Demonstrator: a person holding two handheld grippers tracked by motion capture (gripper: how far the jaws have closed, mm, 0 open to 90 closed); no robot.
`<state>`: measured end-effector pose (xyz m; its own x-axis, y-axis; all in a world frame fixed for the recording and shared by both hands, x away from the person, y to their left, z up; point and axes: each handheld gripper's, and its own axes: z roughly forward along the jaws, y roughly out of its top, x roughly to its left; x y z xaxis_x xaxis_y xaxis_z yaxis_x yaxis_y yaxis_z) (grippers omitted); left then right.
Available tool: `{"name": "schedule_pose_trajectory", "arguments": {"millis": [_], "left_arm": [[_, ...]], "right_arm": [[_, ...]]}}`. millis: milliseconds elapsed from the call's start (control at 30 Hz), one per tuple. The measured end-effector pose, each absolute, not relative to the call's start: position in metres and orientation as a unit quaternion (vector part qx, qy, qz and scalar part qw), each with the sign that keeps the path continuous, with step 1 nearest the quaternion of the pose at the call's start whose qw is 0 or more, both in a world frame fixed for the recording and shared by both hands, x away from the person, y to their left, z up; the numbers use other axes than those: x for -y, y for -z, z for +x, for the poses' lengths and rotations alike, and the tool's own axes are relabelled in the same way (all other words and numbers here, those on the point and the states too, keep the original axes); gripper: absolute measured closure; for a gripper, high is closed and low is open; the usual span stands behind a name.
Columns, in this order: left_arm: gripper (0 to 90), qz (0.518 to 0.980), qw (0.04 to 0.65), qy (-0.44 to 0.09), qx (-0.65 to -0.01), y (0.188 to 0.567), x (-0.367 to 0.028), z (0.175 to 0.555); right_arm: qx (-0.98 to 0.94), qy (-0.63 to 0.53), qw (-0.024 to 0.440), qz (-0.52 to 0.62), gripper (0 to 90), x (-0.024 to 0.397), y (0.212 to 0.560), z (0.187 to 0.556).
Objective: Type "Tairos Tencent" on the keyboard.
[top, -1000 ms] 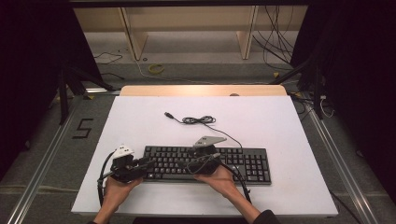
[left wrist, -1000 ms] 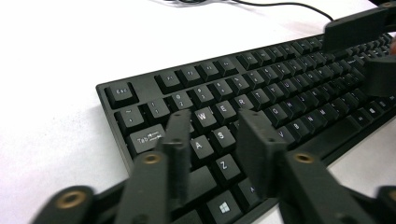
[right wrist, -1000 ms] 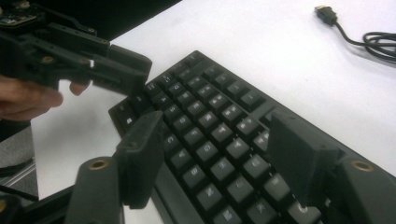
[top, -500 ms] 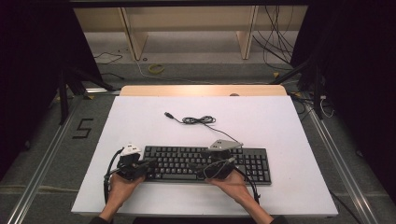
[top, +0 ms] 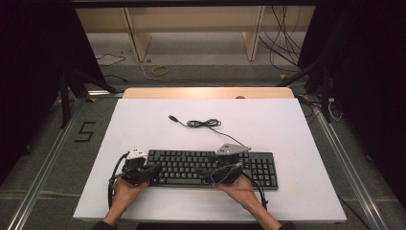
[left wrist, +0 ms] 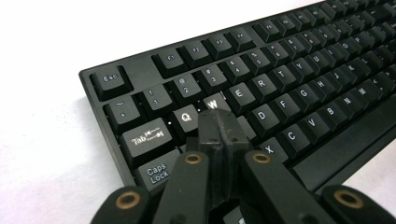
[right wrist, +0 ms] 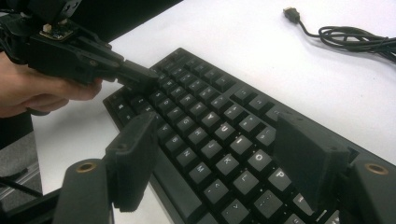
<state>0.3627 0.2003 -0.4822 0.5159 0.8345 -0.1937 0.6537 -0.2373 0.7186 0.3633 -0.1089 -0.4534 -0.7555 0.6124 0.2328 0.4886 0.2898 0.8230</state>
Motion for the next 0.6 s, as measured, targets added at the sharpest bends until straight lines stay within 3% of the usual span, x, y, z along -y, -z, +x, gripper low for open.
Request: {"name": "schedule_pose_trajectory", "arguments": {"millis": [300, 600], "left_arm": [[88.9, 0.778, 0.394, -0.120, -0.475, 0.4798, -0.2000, 0.3610], [78.4, 0.768, 0.420, -0.119, -0.468, 0.4737, -0.1985, 0.3529]], "right_arm": [[-0.799, -0.487, 0.068, 0.347, 32.2, 0.1105, 0.4527, 0.3654], [-0.798, -0.483, 0.074, 0.353, 38.9, 0.1110, 0.4512, 0.3694]]}}
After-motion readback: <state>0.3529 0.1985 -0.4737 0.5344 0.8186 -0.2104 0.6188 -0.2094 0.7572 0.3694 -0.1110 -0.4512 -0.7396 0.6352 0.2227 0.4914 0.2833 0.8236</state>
